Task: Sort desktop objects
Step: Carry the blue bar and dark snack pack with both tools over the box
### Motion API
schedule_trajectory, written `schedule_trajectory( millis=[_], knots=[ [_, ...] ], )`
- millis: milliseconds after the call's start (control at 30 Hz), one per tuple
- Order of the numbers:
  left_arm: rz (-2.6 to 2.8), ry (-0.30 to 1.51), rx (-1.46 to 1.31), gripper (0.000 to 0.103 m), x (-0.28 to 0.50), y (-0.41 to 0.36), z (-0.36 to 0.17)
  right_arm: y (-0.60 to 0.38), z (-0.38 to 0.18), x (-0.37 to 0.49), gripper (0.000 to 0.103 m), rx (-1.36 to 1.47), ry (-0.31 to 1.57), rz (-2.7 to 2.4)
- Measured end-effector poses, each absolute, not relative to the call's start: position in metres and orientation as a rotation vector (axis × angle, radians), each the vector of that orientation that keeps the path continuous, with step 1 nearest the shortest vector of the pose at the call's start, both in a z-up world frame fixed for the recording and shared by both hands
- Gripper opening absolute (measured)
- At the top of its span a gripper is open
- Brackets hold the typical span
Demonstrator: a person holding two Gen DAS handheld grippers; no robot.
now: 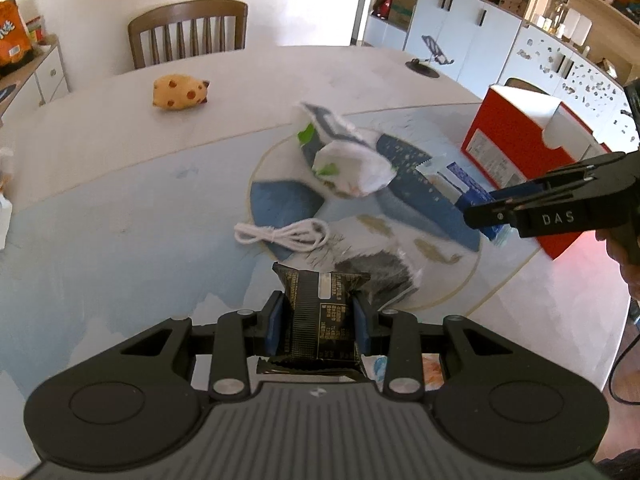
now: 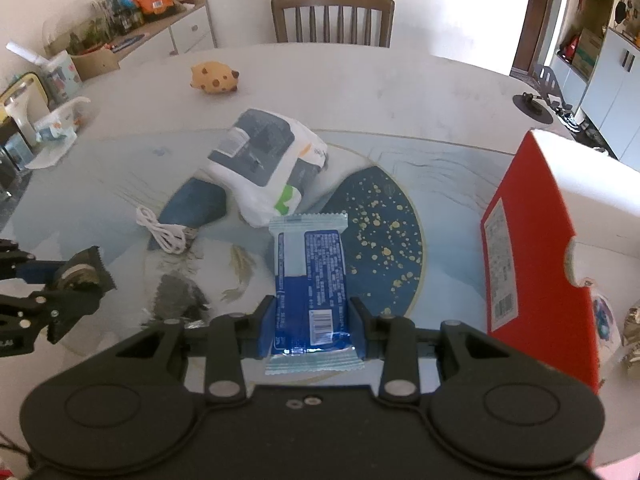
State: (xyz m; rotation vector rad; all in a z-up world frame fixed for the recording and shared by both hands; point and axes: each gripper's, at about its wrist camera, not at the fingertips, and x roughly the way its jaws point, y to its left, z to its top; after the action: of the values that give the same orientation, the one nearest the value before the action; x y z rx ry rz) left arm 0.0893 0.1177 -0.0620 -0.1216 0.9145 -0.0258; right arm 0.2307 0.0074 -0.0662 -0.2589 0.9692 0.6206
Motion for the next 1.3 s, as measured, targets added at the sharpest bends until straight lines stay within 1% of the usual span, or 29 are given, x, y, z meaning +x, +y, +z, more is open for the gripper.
schedule_trajectory(
  millis=[367, 800, 1300],
  knots=[
    [-0.078, 0.894, -0.078, 0.034, 0.101, 0.087, -0.026, -0.018, -0.027, 0.213, 0.036, -0.214, 0.948, 0.628],
    [-0.204, 0.819, 0.003, 0.034, 0.13, 0.031, 0.018, -0.069, 0.019, 0.208, 0.036, -0.15, 0.889, 0.587],
    [-0.284, 0.768, 0.068, 0.034, 0.175, -0.047, 0.037, -0.141, 0.039, 0.23, 0.036, -0.099, 0.854, 0.539]
  ],
)
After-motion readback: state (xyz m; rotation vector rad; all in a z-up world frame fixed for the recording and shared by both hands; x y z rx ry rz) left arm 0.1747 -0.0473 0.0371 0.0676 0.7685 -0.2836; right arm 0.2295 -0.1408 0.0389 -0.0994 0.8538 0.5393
